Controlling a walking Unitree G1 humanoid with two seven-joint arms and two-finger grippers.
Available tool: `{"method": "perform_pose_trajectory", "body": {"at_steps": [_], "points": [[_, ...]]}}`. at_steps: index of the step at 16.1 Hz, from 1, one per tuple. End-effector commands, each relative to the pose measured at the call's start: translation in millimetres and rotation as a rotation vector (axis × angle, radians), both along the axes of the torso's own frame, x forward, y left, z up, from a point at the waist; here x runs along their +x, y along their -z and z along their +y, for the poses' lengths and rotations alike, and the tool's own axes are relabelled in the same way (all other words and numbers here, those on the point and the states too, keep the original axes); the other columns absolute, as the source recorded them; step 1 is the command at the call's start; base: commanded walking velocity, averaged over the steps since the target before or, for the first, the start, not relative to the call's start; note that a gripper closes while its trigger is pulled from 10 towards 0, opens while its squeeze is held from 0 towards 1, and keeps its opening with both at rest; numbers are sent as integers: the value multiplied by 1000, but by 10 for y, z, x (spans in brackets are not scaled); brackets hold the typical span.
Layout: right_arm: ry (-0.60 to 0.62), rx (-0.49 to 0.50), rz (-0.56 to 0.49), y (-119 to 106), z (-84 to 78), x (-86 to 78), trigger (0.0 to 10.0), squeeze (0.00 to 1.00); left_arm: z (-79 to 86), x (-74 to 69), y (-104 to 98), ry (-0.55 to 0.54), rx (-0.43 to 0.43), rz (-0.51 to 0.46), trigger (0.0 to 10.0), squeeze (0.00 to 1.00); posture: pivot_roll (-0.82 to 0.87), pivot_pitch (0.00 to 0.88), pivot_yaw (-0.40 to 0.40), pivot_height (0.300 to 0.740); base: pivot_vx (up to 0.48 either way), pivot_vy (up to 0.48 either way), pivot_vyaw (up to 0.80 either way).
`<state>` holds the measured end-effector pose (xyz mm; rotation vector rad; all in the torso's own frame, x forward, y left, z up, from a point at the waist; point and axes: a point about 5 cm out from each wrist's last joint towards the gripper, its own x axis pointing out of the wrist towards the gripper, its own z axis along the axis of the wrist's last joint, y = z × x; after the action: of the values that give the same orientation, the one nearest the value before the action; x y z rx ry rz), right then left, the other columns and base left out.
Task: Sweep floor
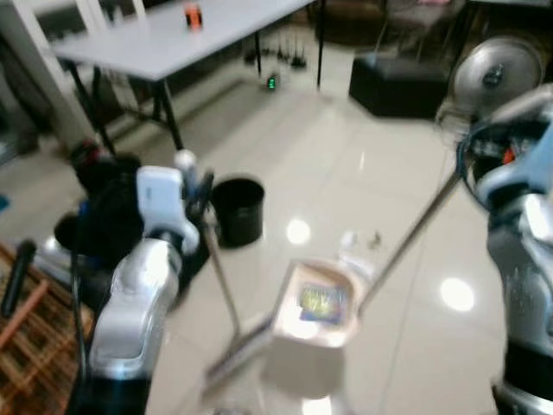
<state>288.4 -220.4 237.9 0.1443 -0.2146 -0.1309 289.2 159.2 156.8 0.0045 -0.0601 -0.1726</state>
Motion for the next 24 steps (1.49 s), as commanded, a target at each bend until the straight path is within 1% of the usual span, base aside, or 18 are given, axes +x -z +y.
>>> {"method": "perform_pose_trajectory", "body": {"at_steps": [1, 2, 4, 5, 8, 10, 13, 18, 21, 24], "points": [[-16, -17, -66, -219, 34, -12, 10000, 0, 34, 7, -142, -17, -2, -70, 10000, 0, 10, 3, 55, 740, 0, 0, 0], [-17, -22, -74, -266, 27, -5, 10000, 0, 37, 6, -150, -28, -19, -77, 10000, 0, 7, 2, 54, 740, 0, 0, 0], [-16, -17, -94, -359, 14, 10, 10000, 0, 46, 4, -149, -41, -19, -78, 10000, 0, 8, 2, 50, 740, 255, 0, 0], [-15, 4, -117, -431, -15, 16, 10000, 0, 56, -14, -129, -47, -14, -75, 10000, 0, 9, 0, 46, 740, 307, 0, 0], [-23, 66, -166, -529, -94, 21, 10000, 0, 65, -32, -99, -51, -13, -70, 10000, 0, 11, 0, 43, 740, 337, 0, 0], [-26, 48, -176, -570, -119, 31, 10000, 0, 60, -30, -83, -55, -11, -66, 10000, 0, 9, 0, 46, 740, 379, 0, 0], [-51, 30, -205, -668, -78, 52, 10000, 0, 55, -51, -54, -55, -10, -60, 10000, 0, 11, 0, 42, 740, 398, 0, 0], [-65, 2, -210, -734, -32, 83, 10000, 0, 66, -96, -34, -63, -13, -54, 10000, 0, 18, 0, 38, 740, 406, 0, 88], [-63, 14, -216, -754, -32, 95, 10000, 0, 57, -98, -31, -62, -14, -54, 10000, 0, 19, 2, 37, 740, 416, 0, 704], [-62, 25, -225, -759, -33, 97, 10000, 0, 65, -102, -26, -66, -13, -52, 10000, 0, 20, 2, 36, 740, 414, 0, 0]]}}
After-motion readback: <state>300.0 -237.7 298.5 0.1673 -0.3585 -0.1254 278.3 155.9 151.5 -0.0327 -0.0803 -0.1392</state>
